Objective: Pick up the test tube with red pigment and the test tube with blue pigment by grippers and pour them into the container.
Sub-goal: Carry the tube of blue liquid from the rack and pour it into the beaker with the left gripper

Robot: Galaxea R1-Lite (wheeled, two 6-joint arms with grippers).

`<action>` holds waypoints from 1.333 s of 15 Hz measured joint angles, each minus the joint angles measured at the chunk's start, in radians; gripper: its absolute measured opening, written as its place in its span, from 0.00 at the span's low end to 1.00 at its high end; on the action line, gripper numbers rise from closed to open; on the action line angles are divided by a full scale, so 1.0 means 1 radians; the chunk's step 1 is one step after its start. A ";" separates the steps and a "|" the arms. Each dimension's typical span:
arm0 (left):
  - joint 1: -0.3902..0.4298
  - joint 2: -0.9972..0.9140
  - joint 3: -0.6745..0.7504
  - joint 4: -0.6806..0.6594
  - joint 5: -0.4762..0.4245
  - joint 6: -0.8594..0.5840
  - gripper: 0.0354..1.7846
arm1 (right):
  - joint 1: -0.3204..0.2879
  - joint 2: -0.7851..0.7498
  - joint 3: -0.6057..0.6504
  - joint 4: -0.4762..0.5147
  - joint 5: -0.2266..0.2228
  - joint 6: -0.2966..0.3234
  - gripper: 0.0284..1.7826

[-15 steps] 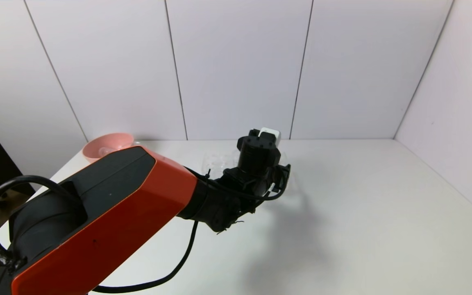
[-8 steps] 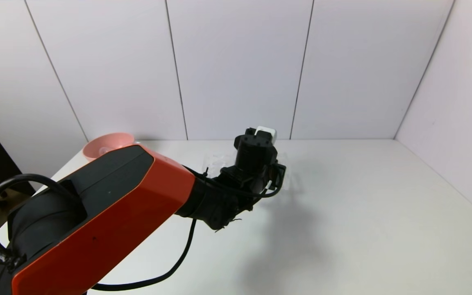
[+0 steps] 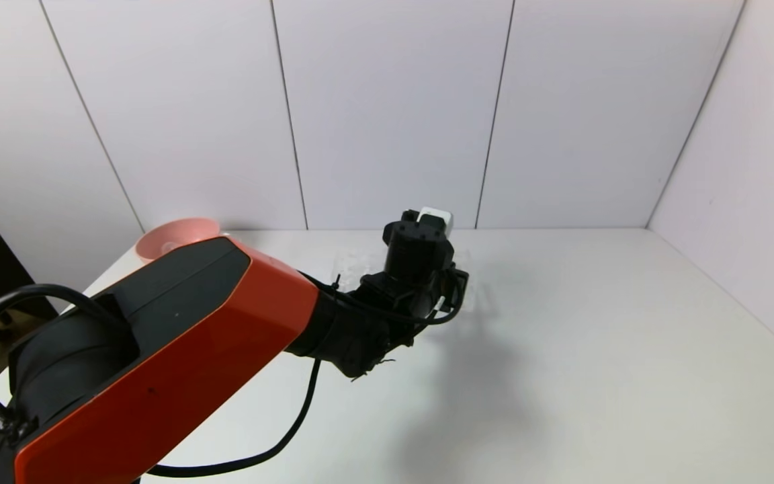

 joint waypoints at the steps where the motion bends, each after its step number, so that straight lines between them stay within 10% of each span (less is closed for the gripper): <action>1: 0.000 -0.003 0.002 -0.001 0.000 0.000 0.23 | 0.000 0.000 0.000 0.000 0.000 0.000 1.00; 20: 0.009 -0.067 -0.068 -0.028 -0.009 0.009 0.23 | 0.000 0.000 0.000 0.000 0.000 0.000 1.00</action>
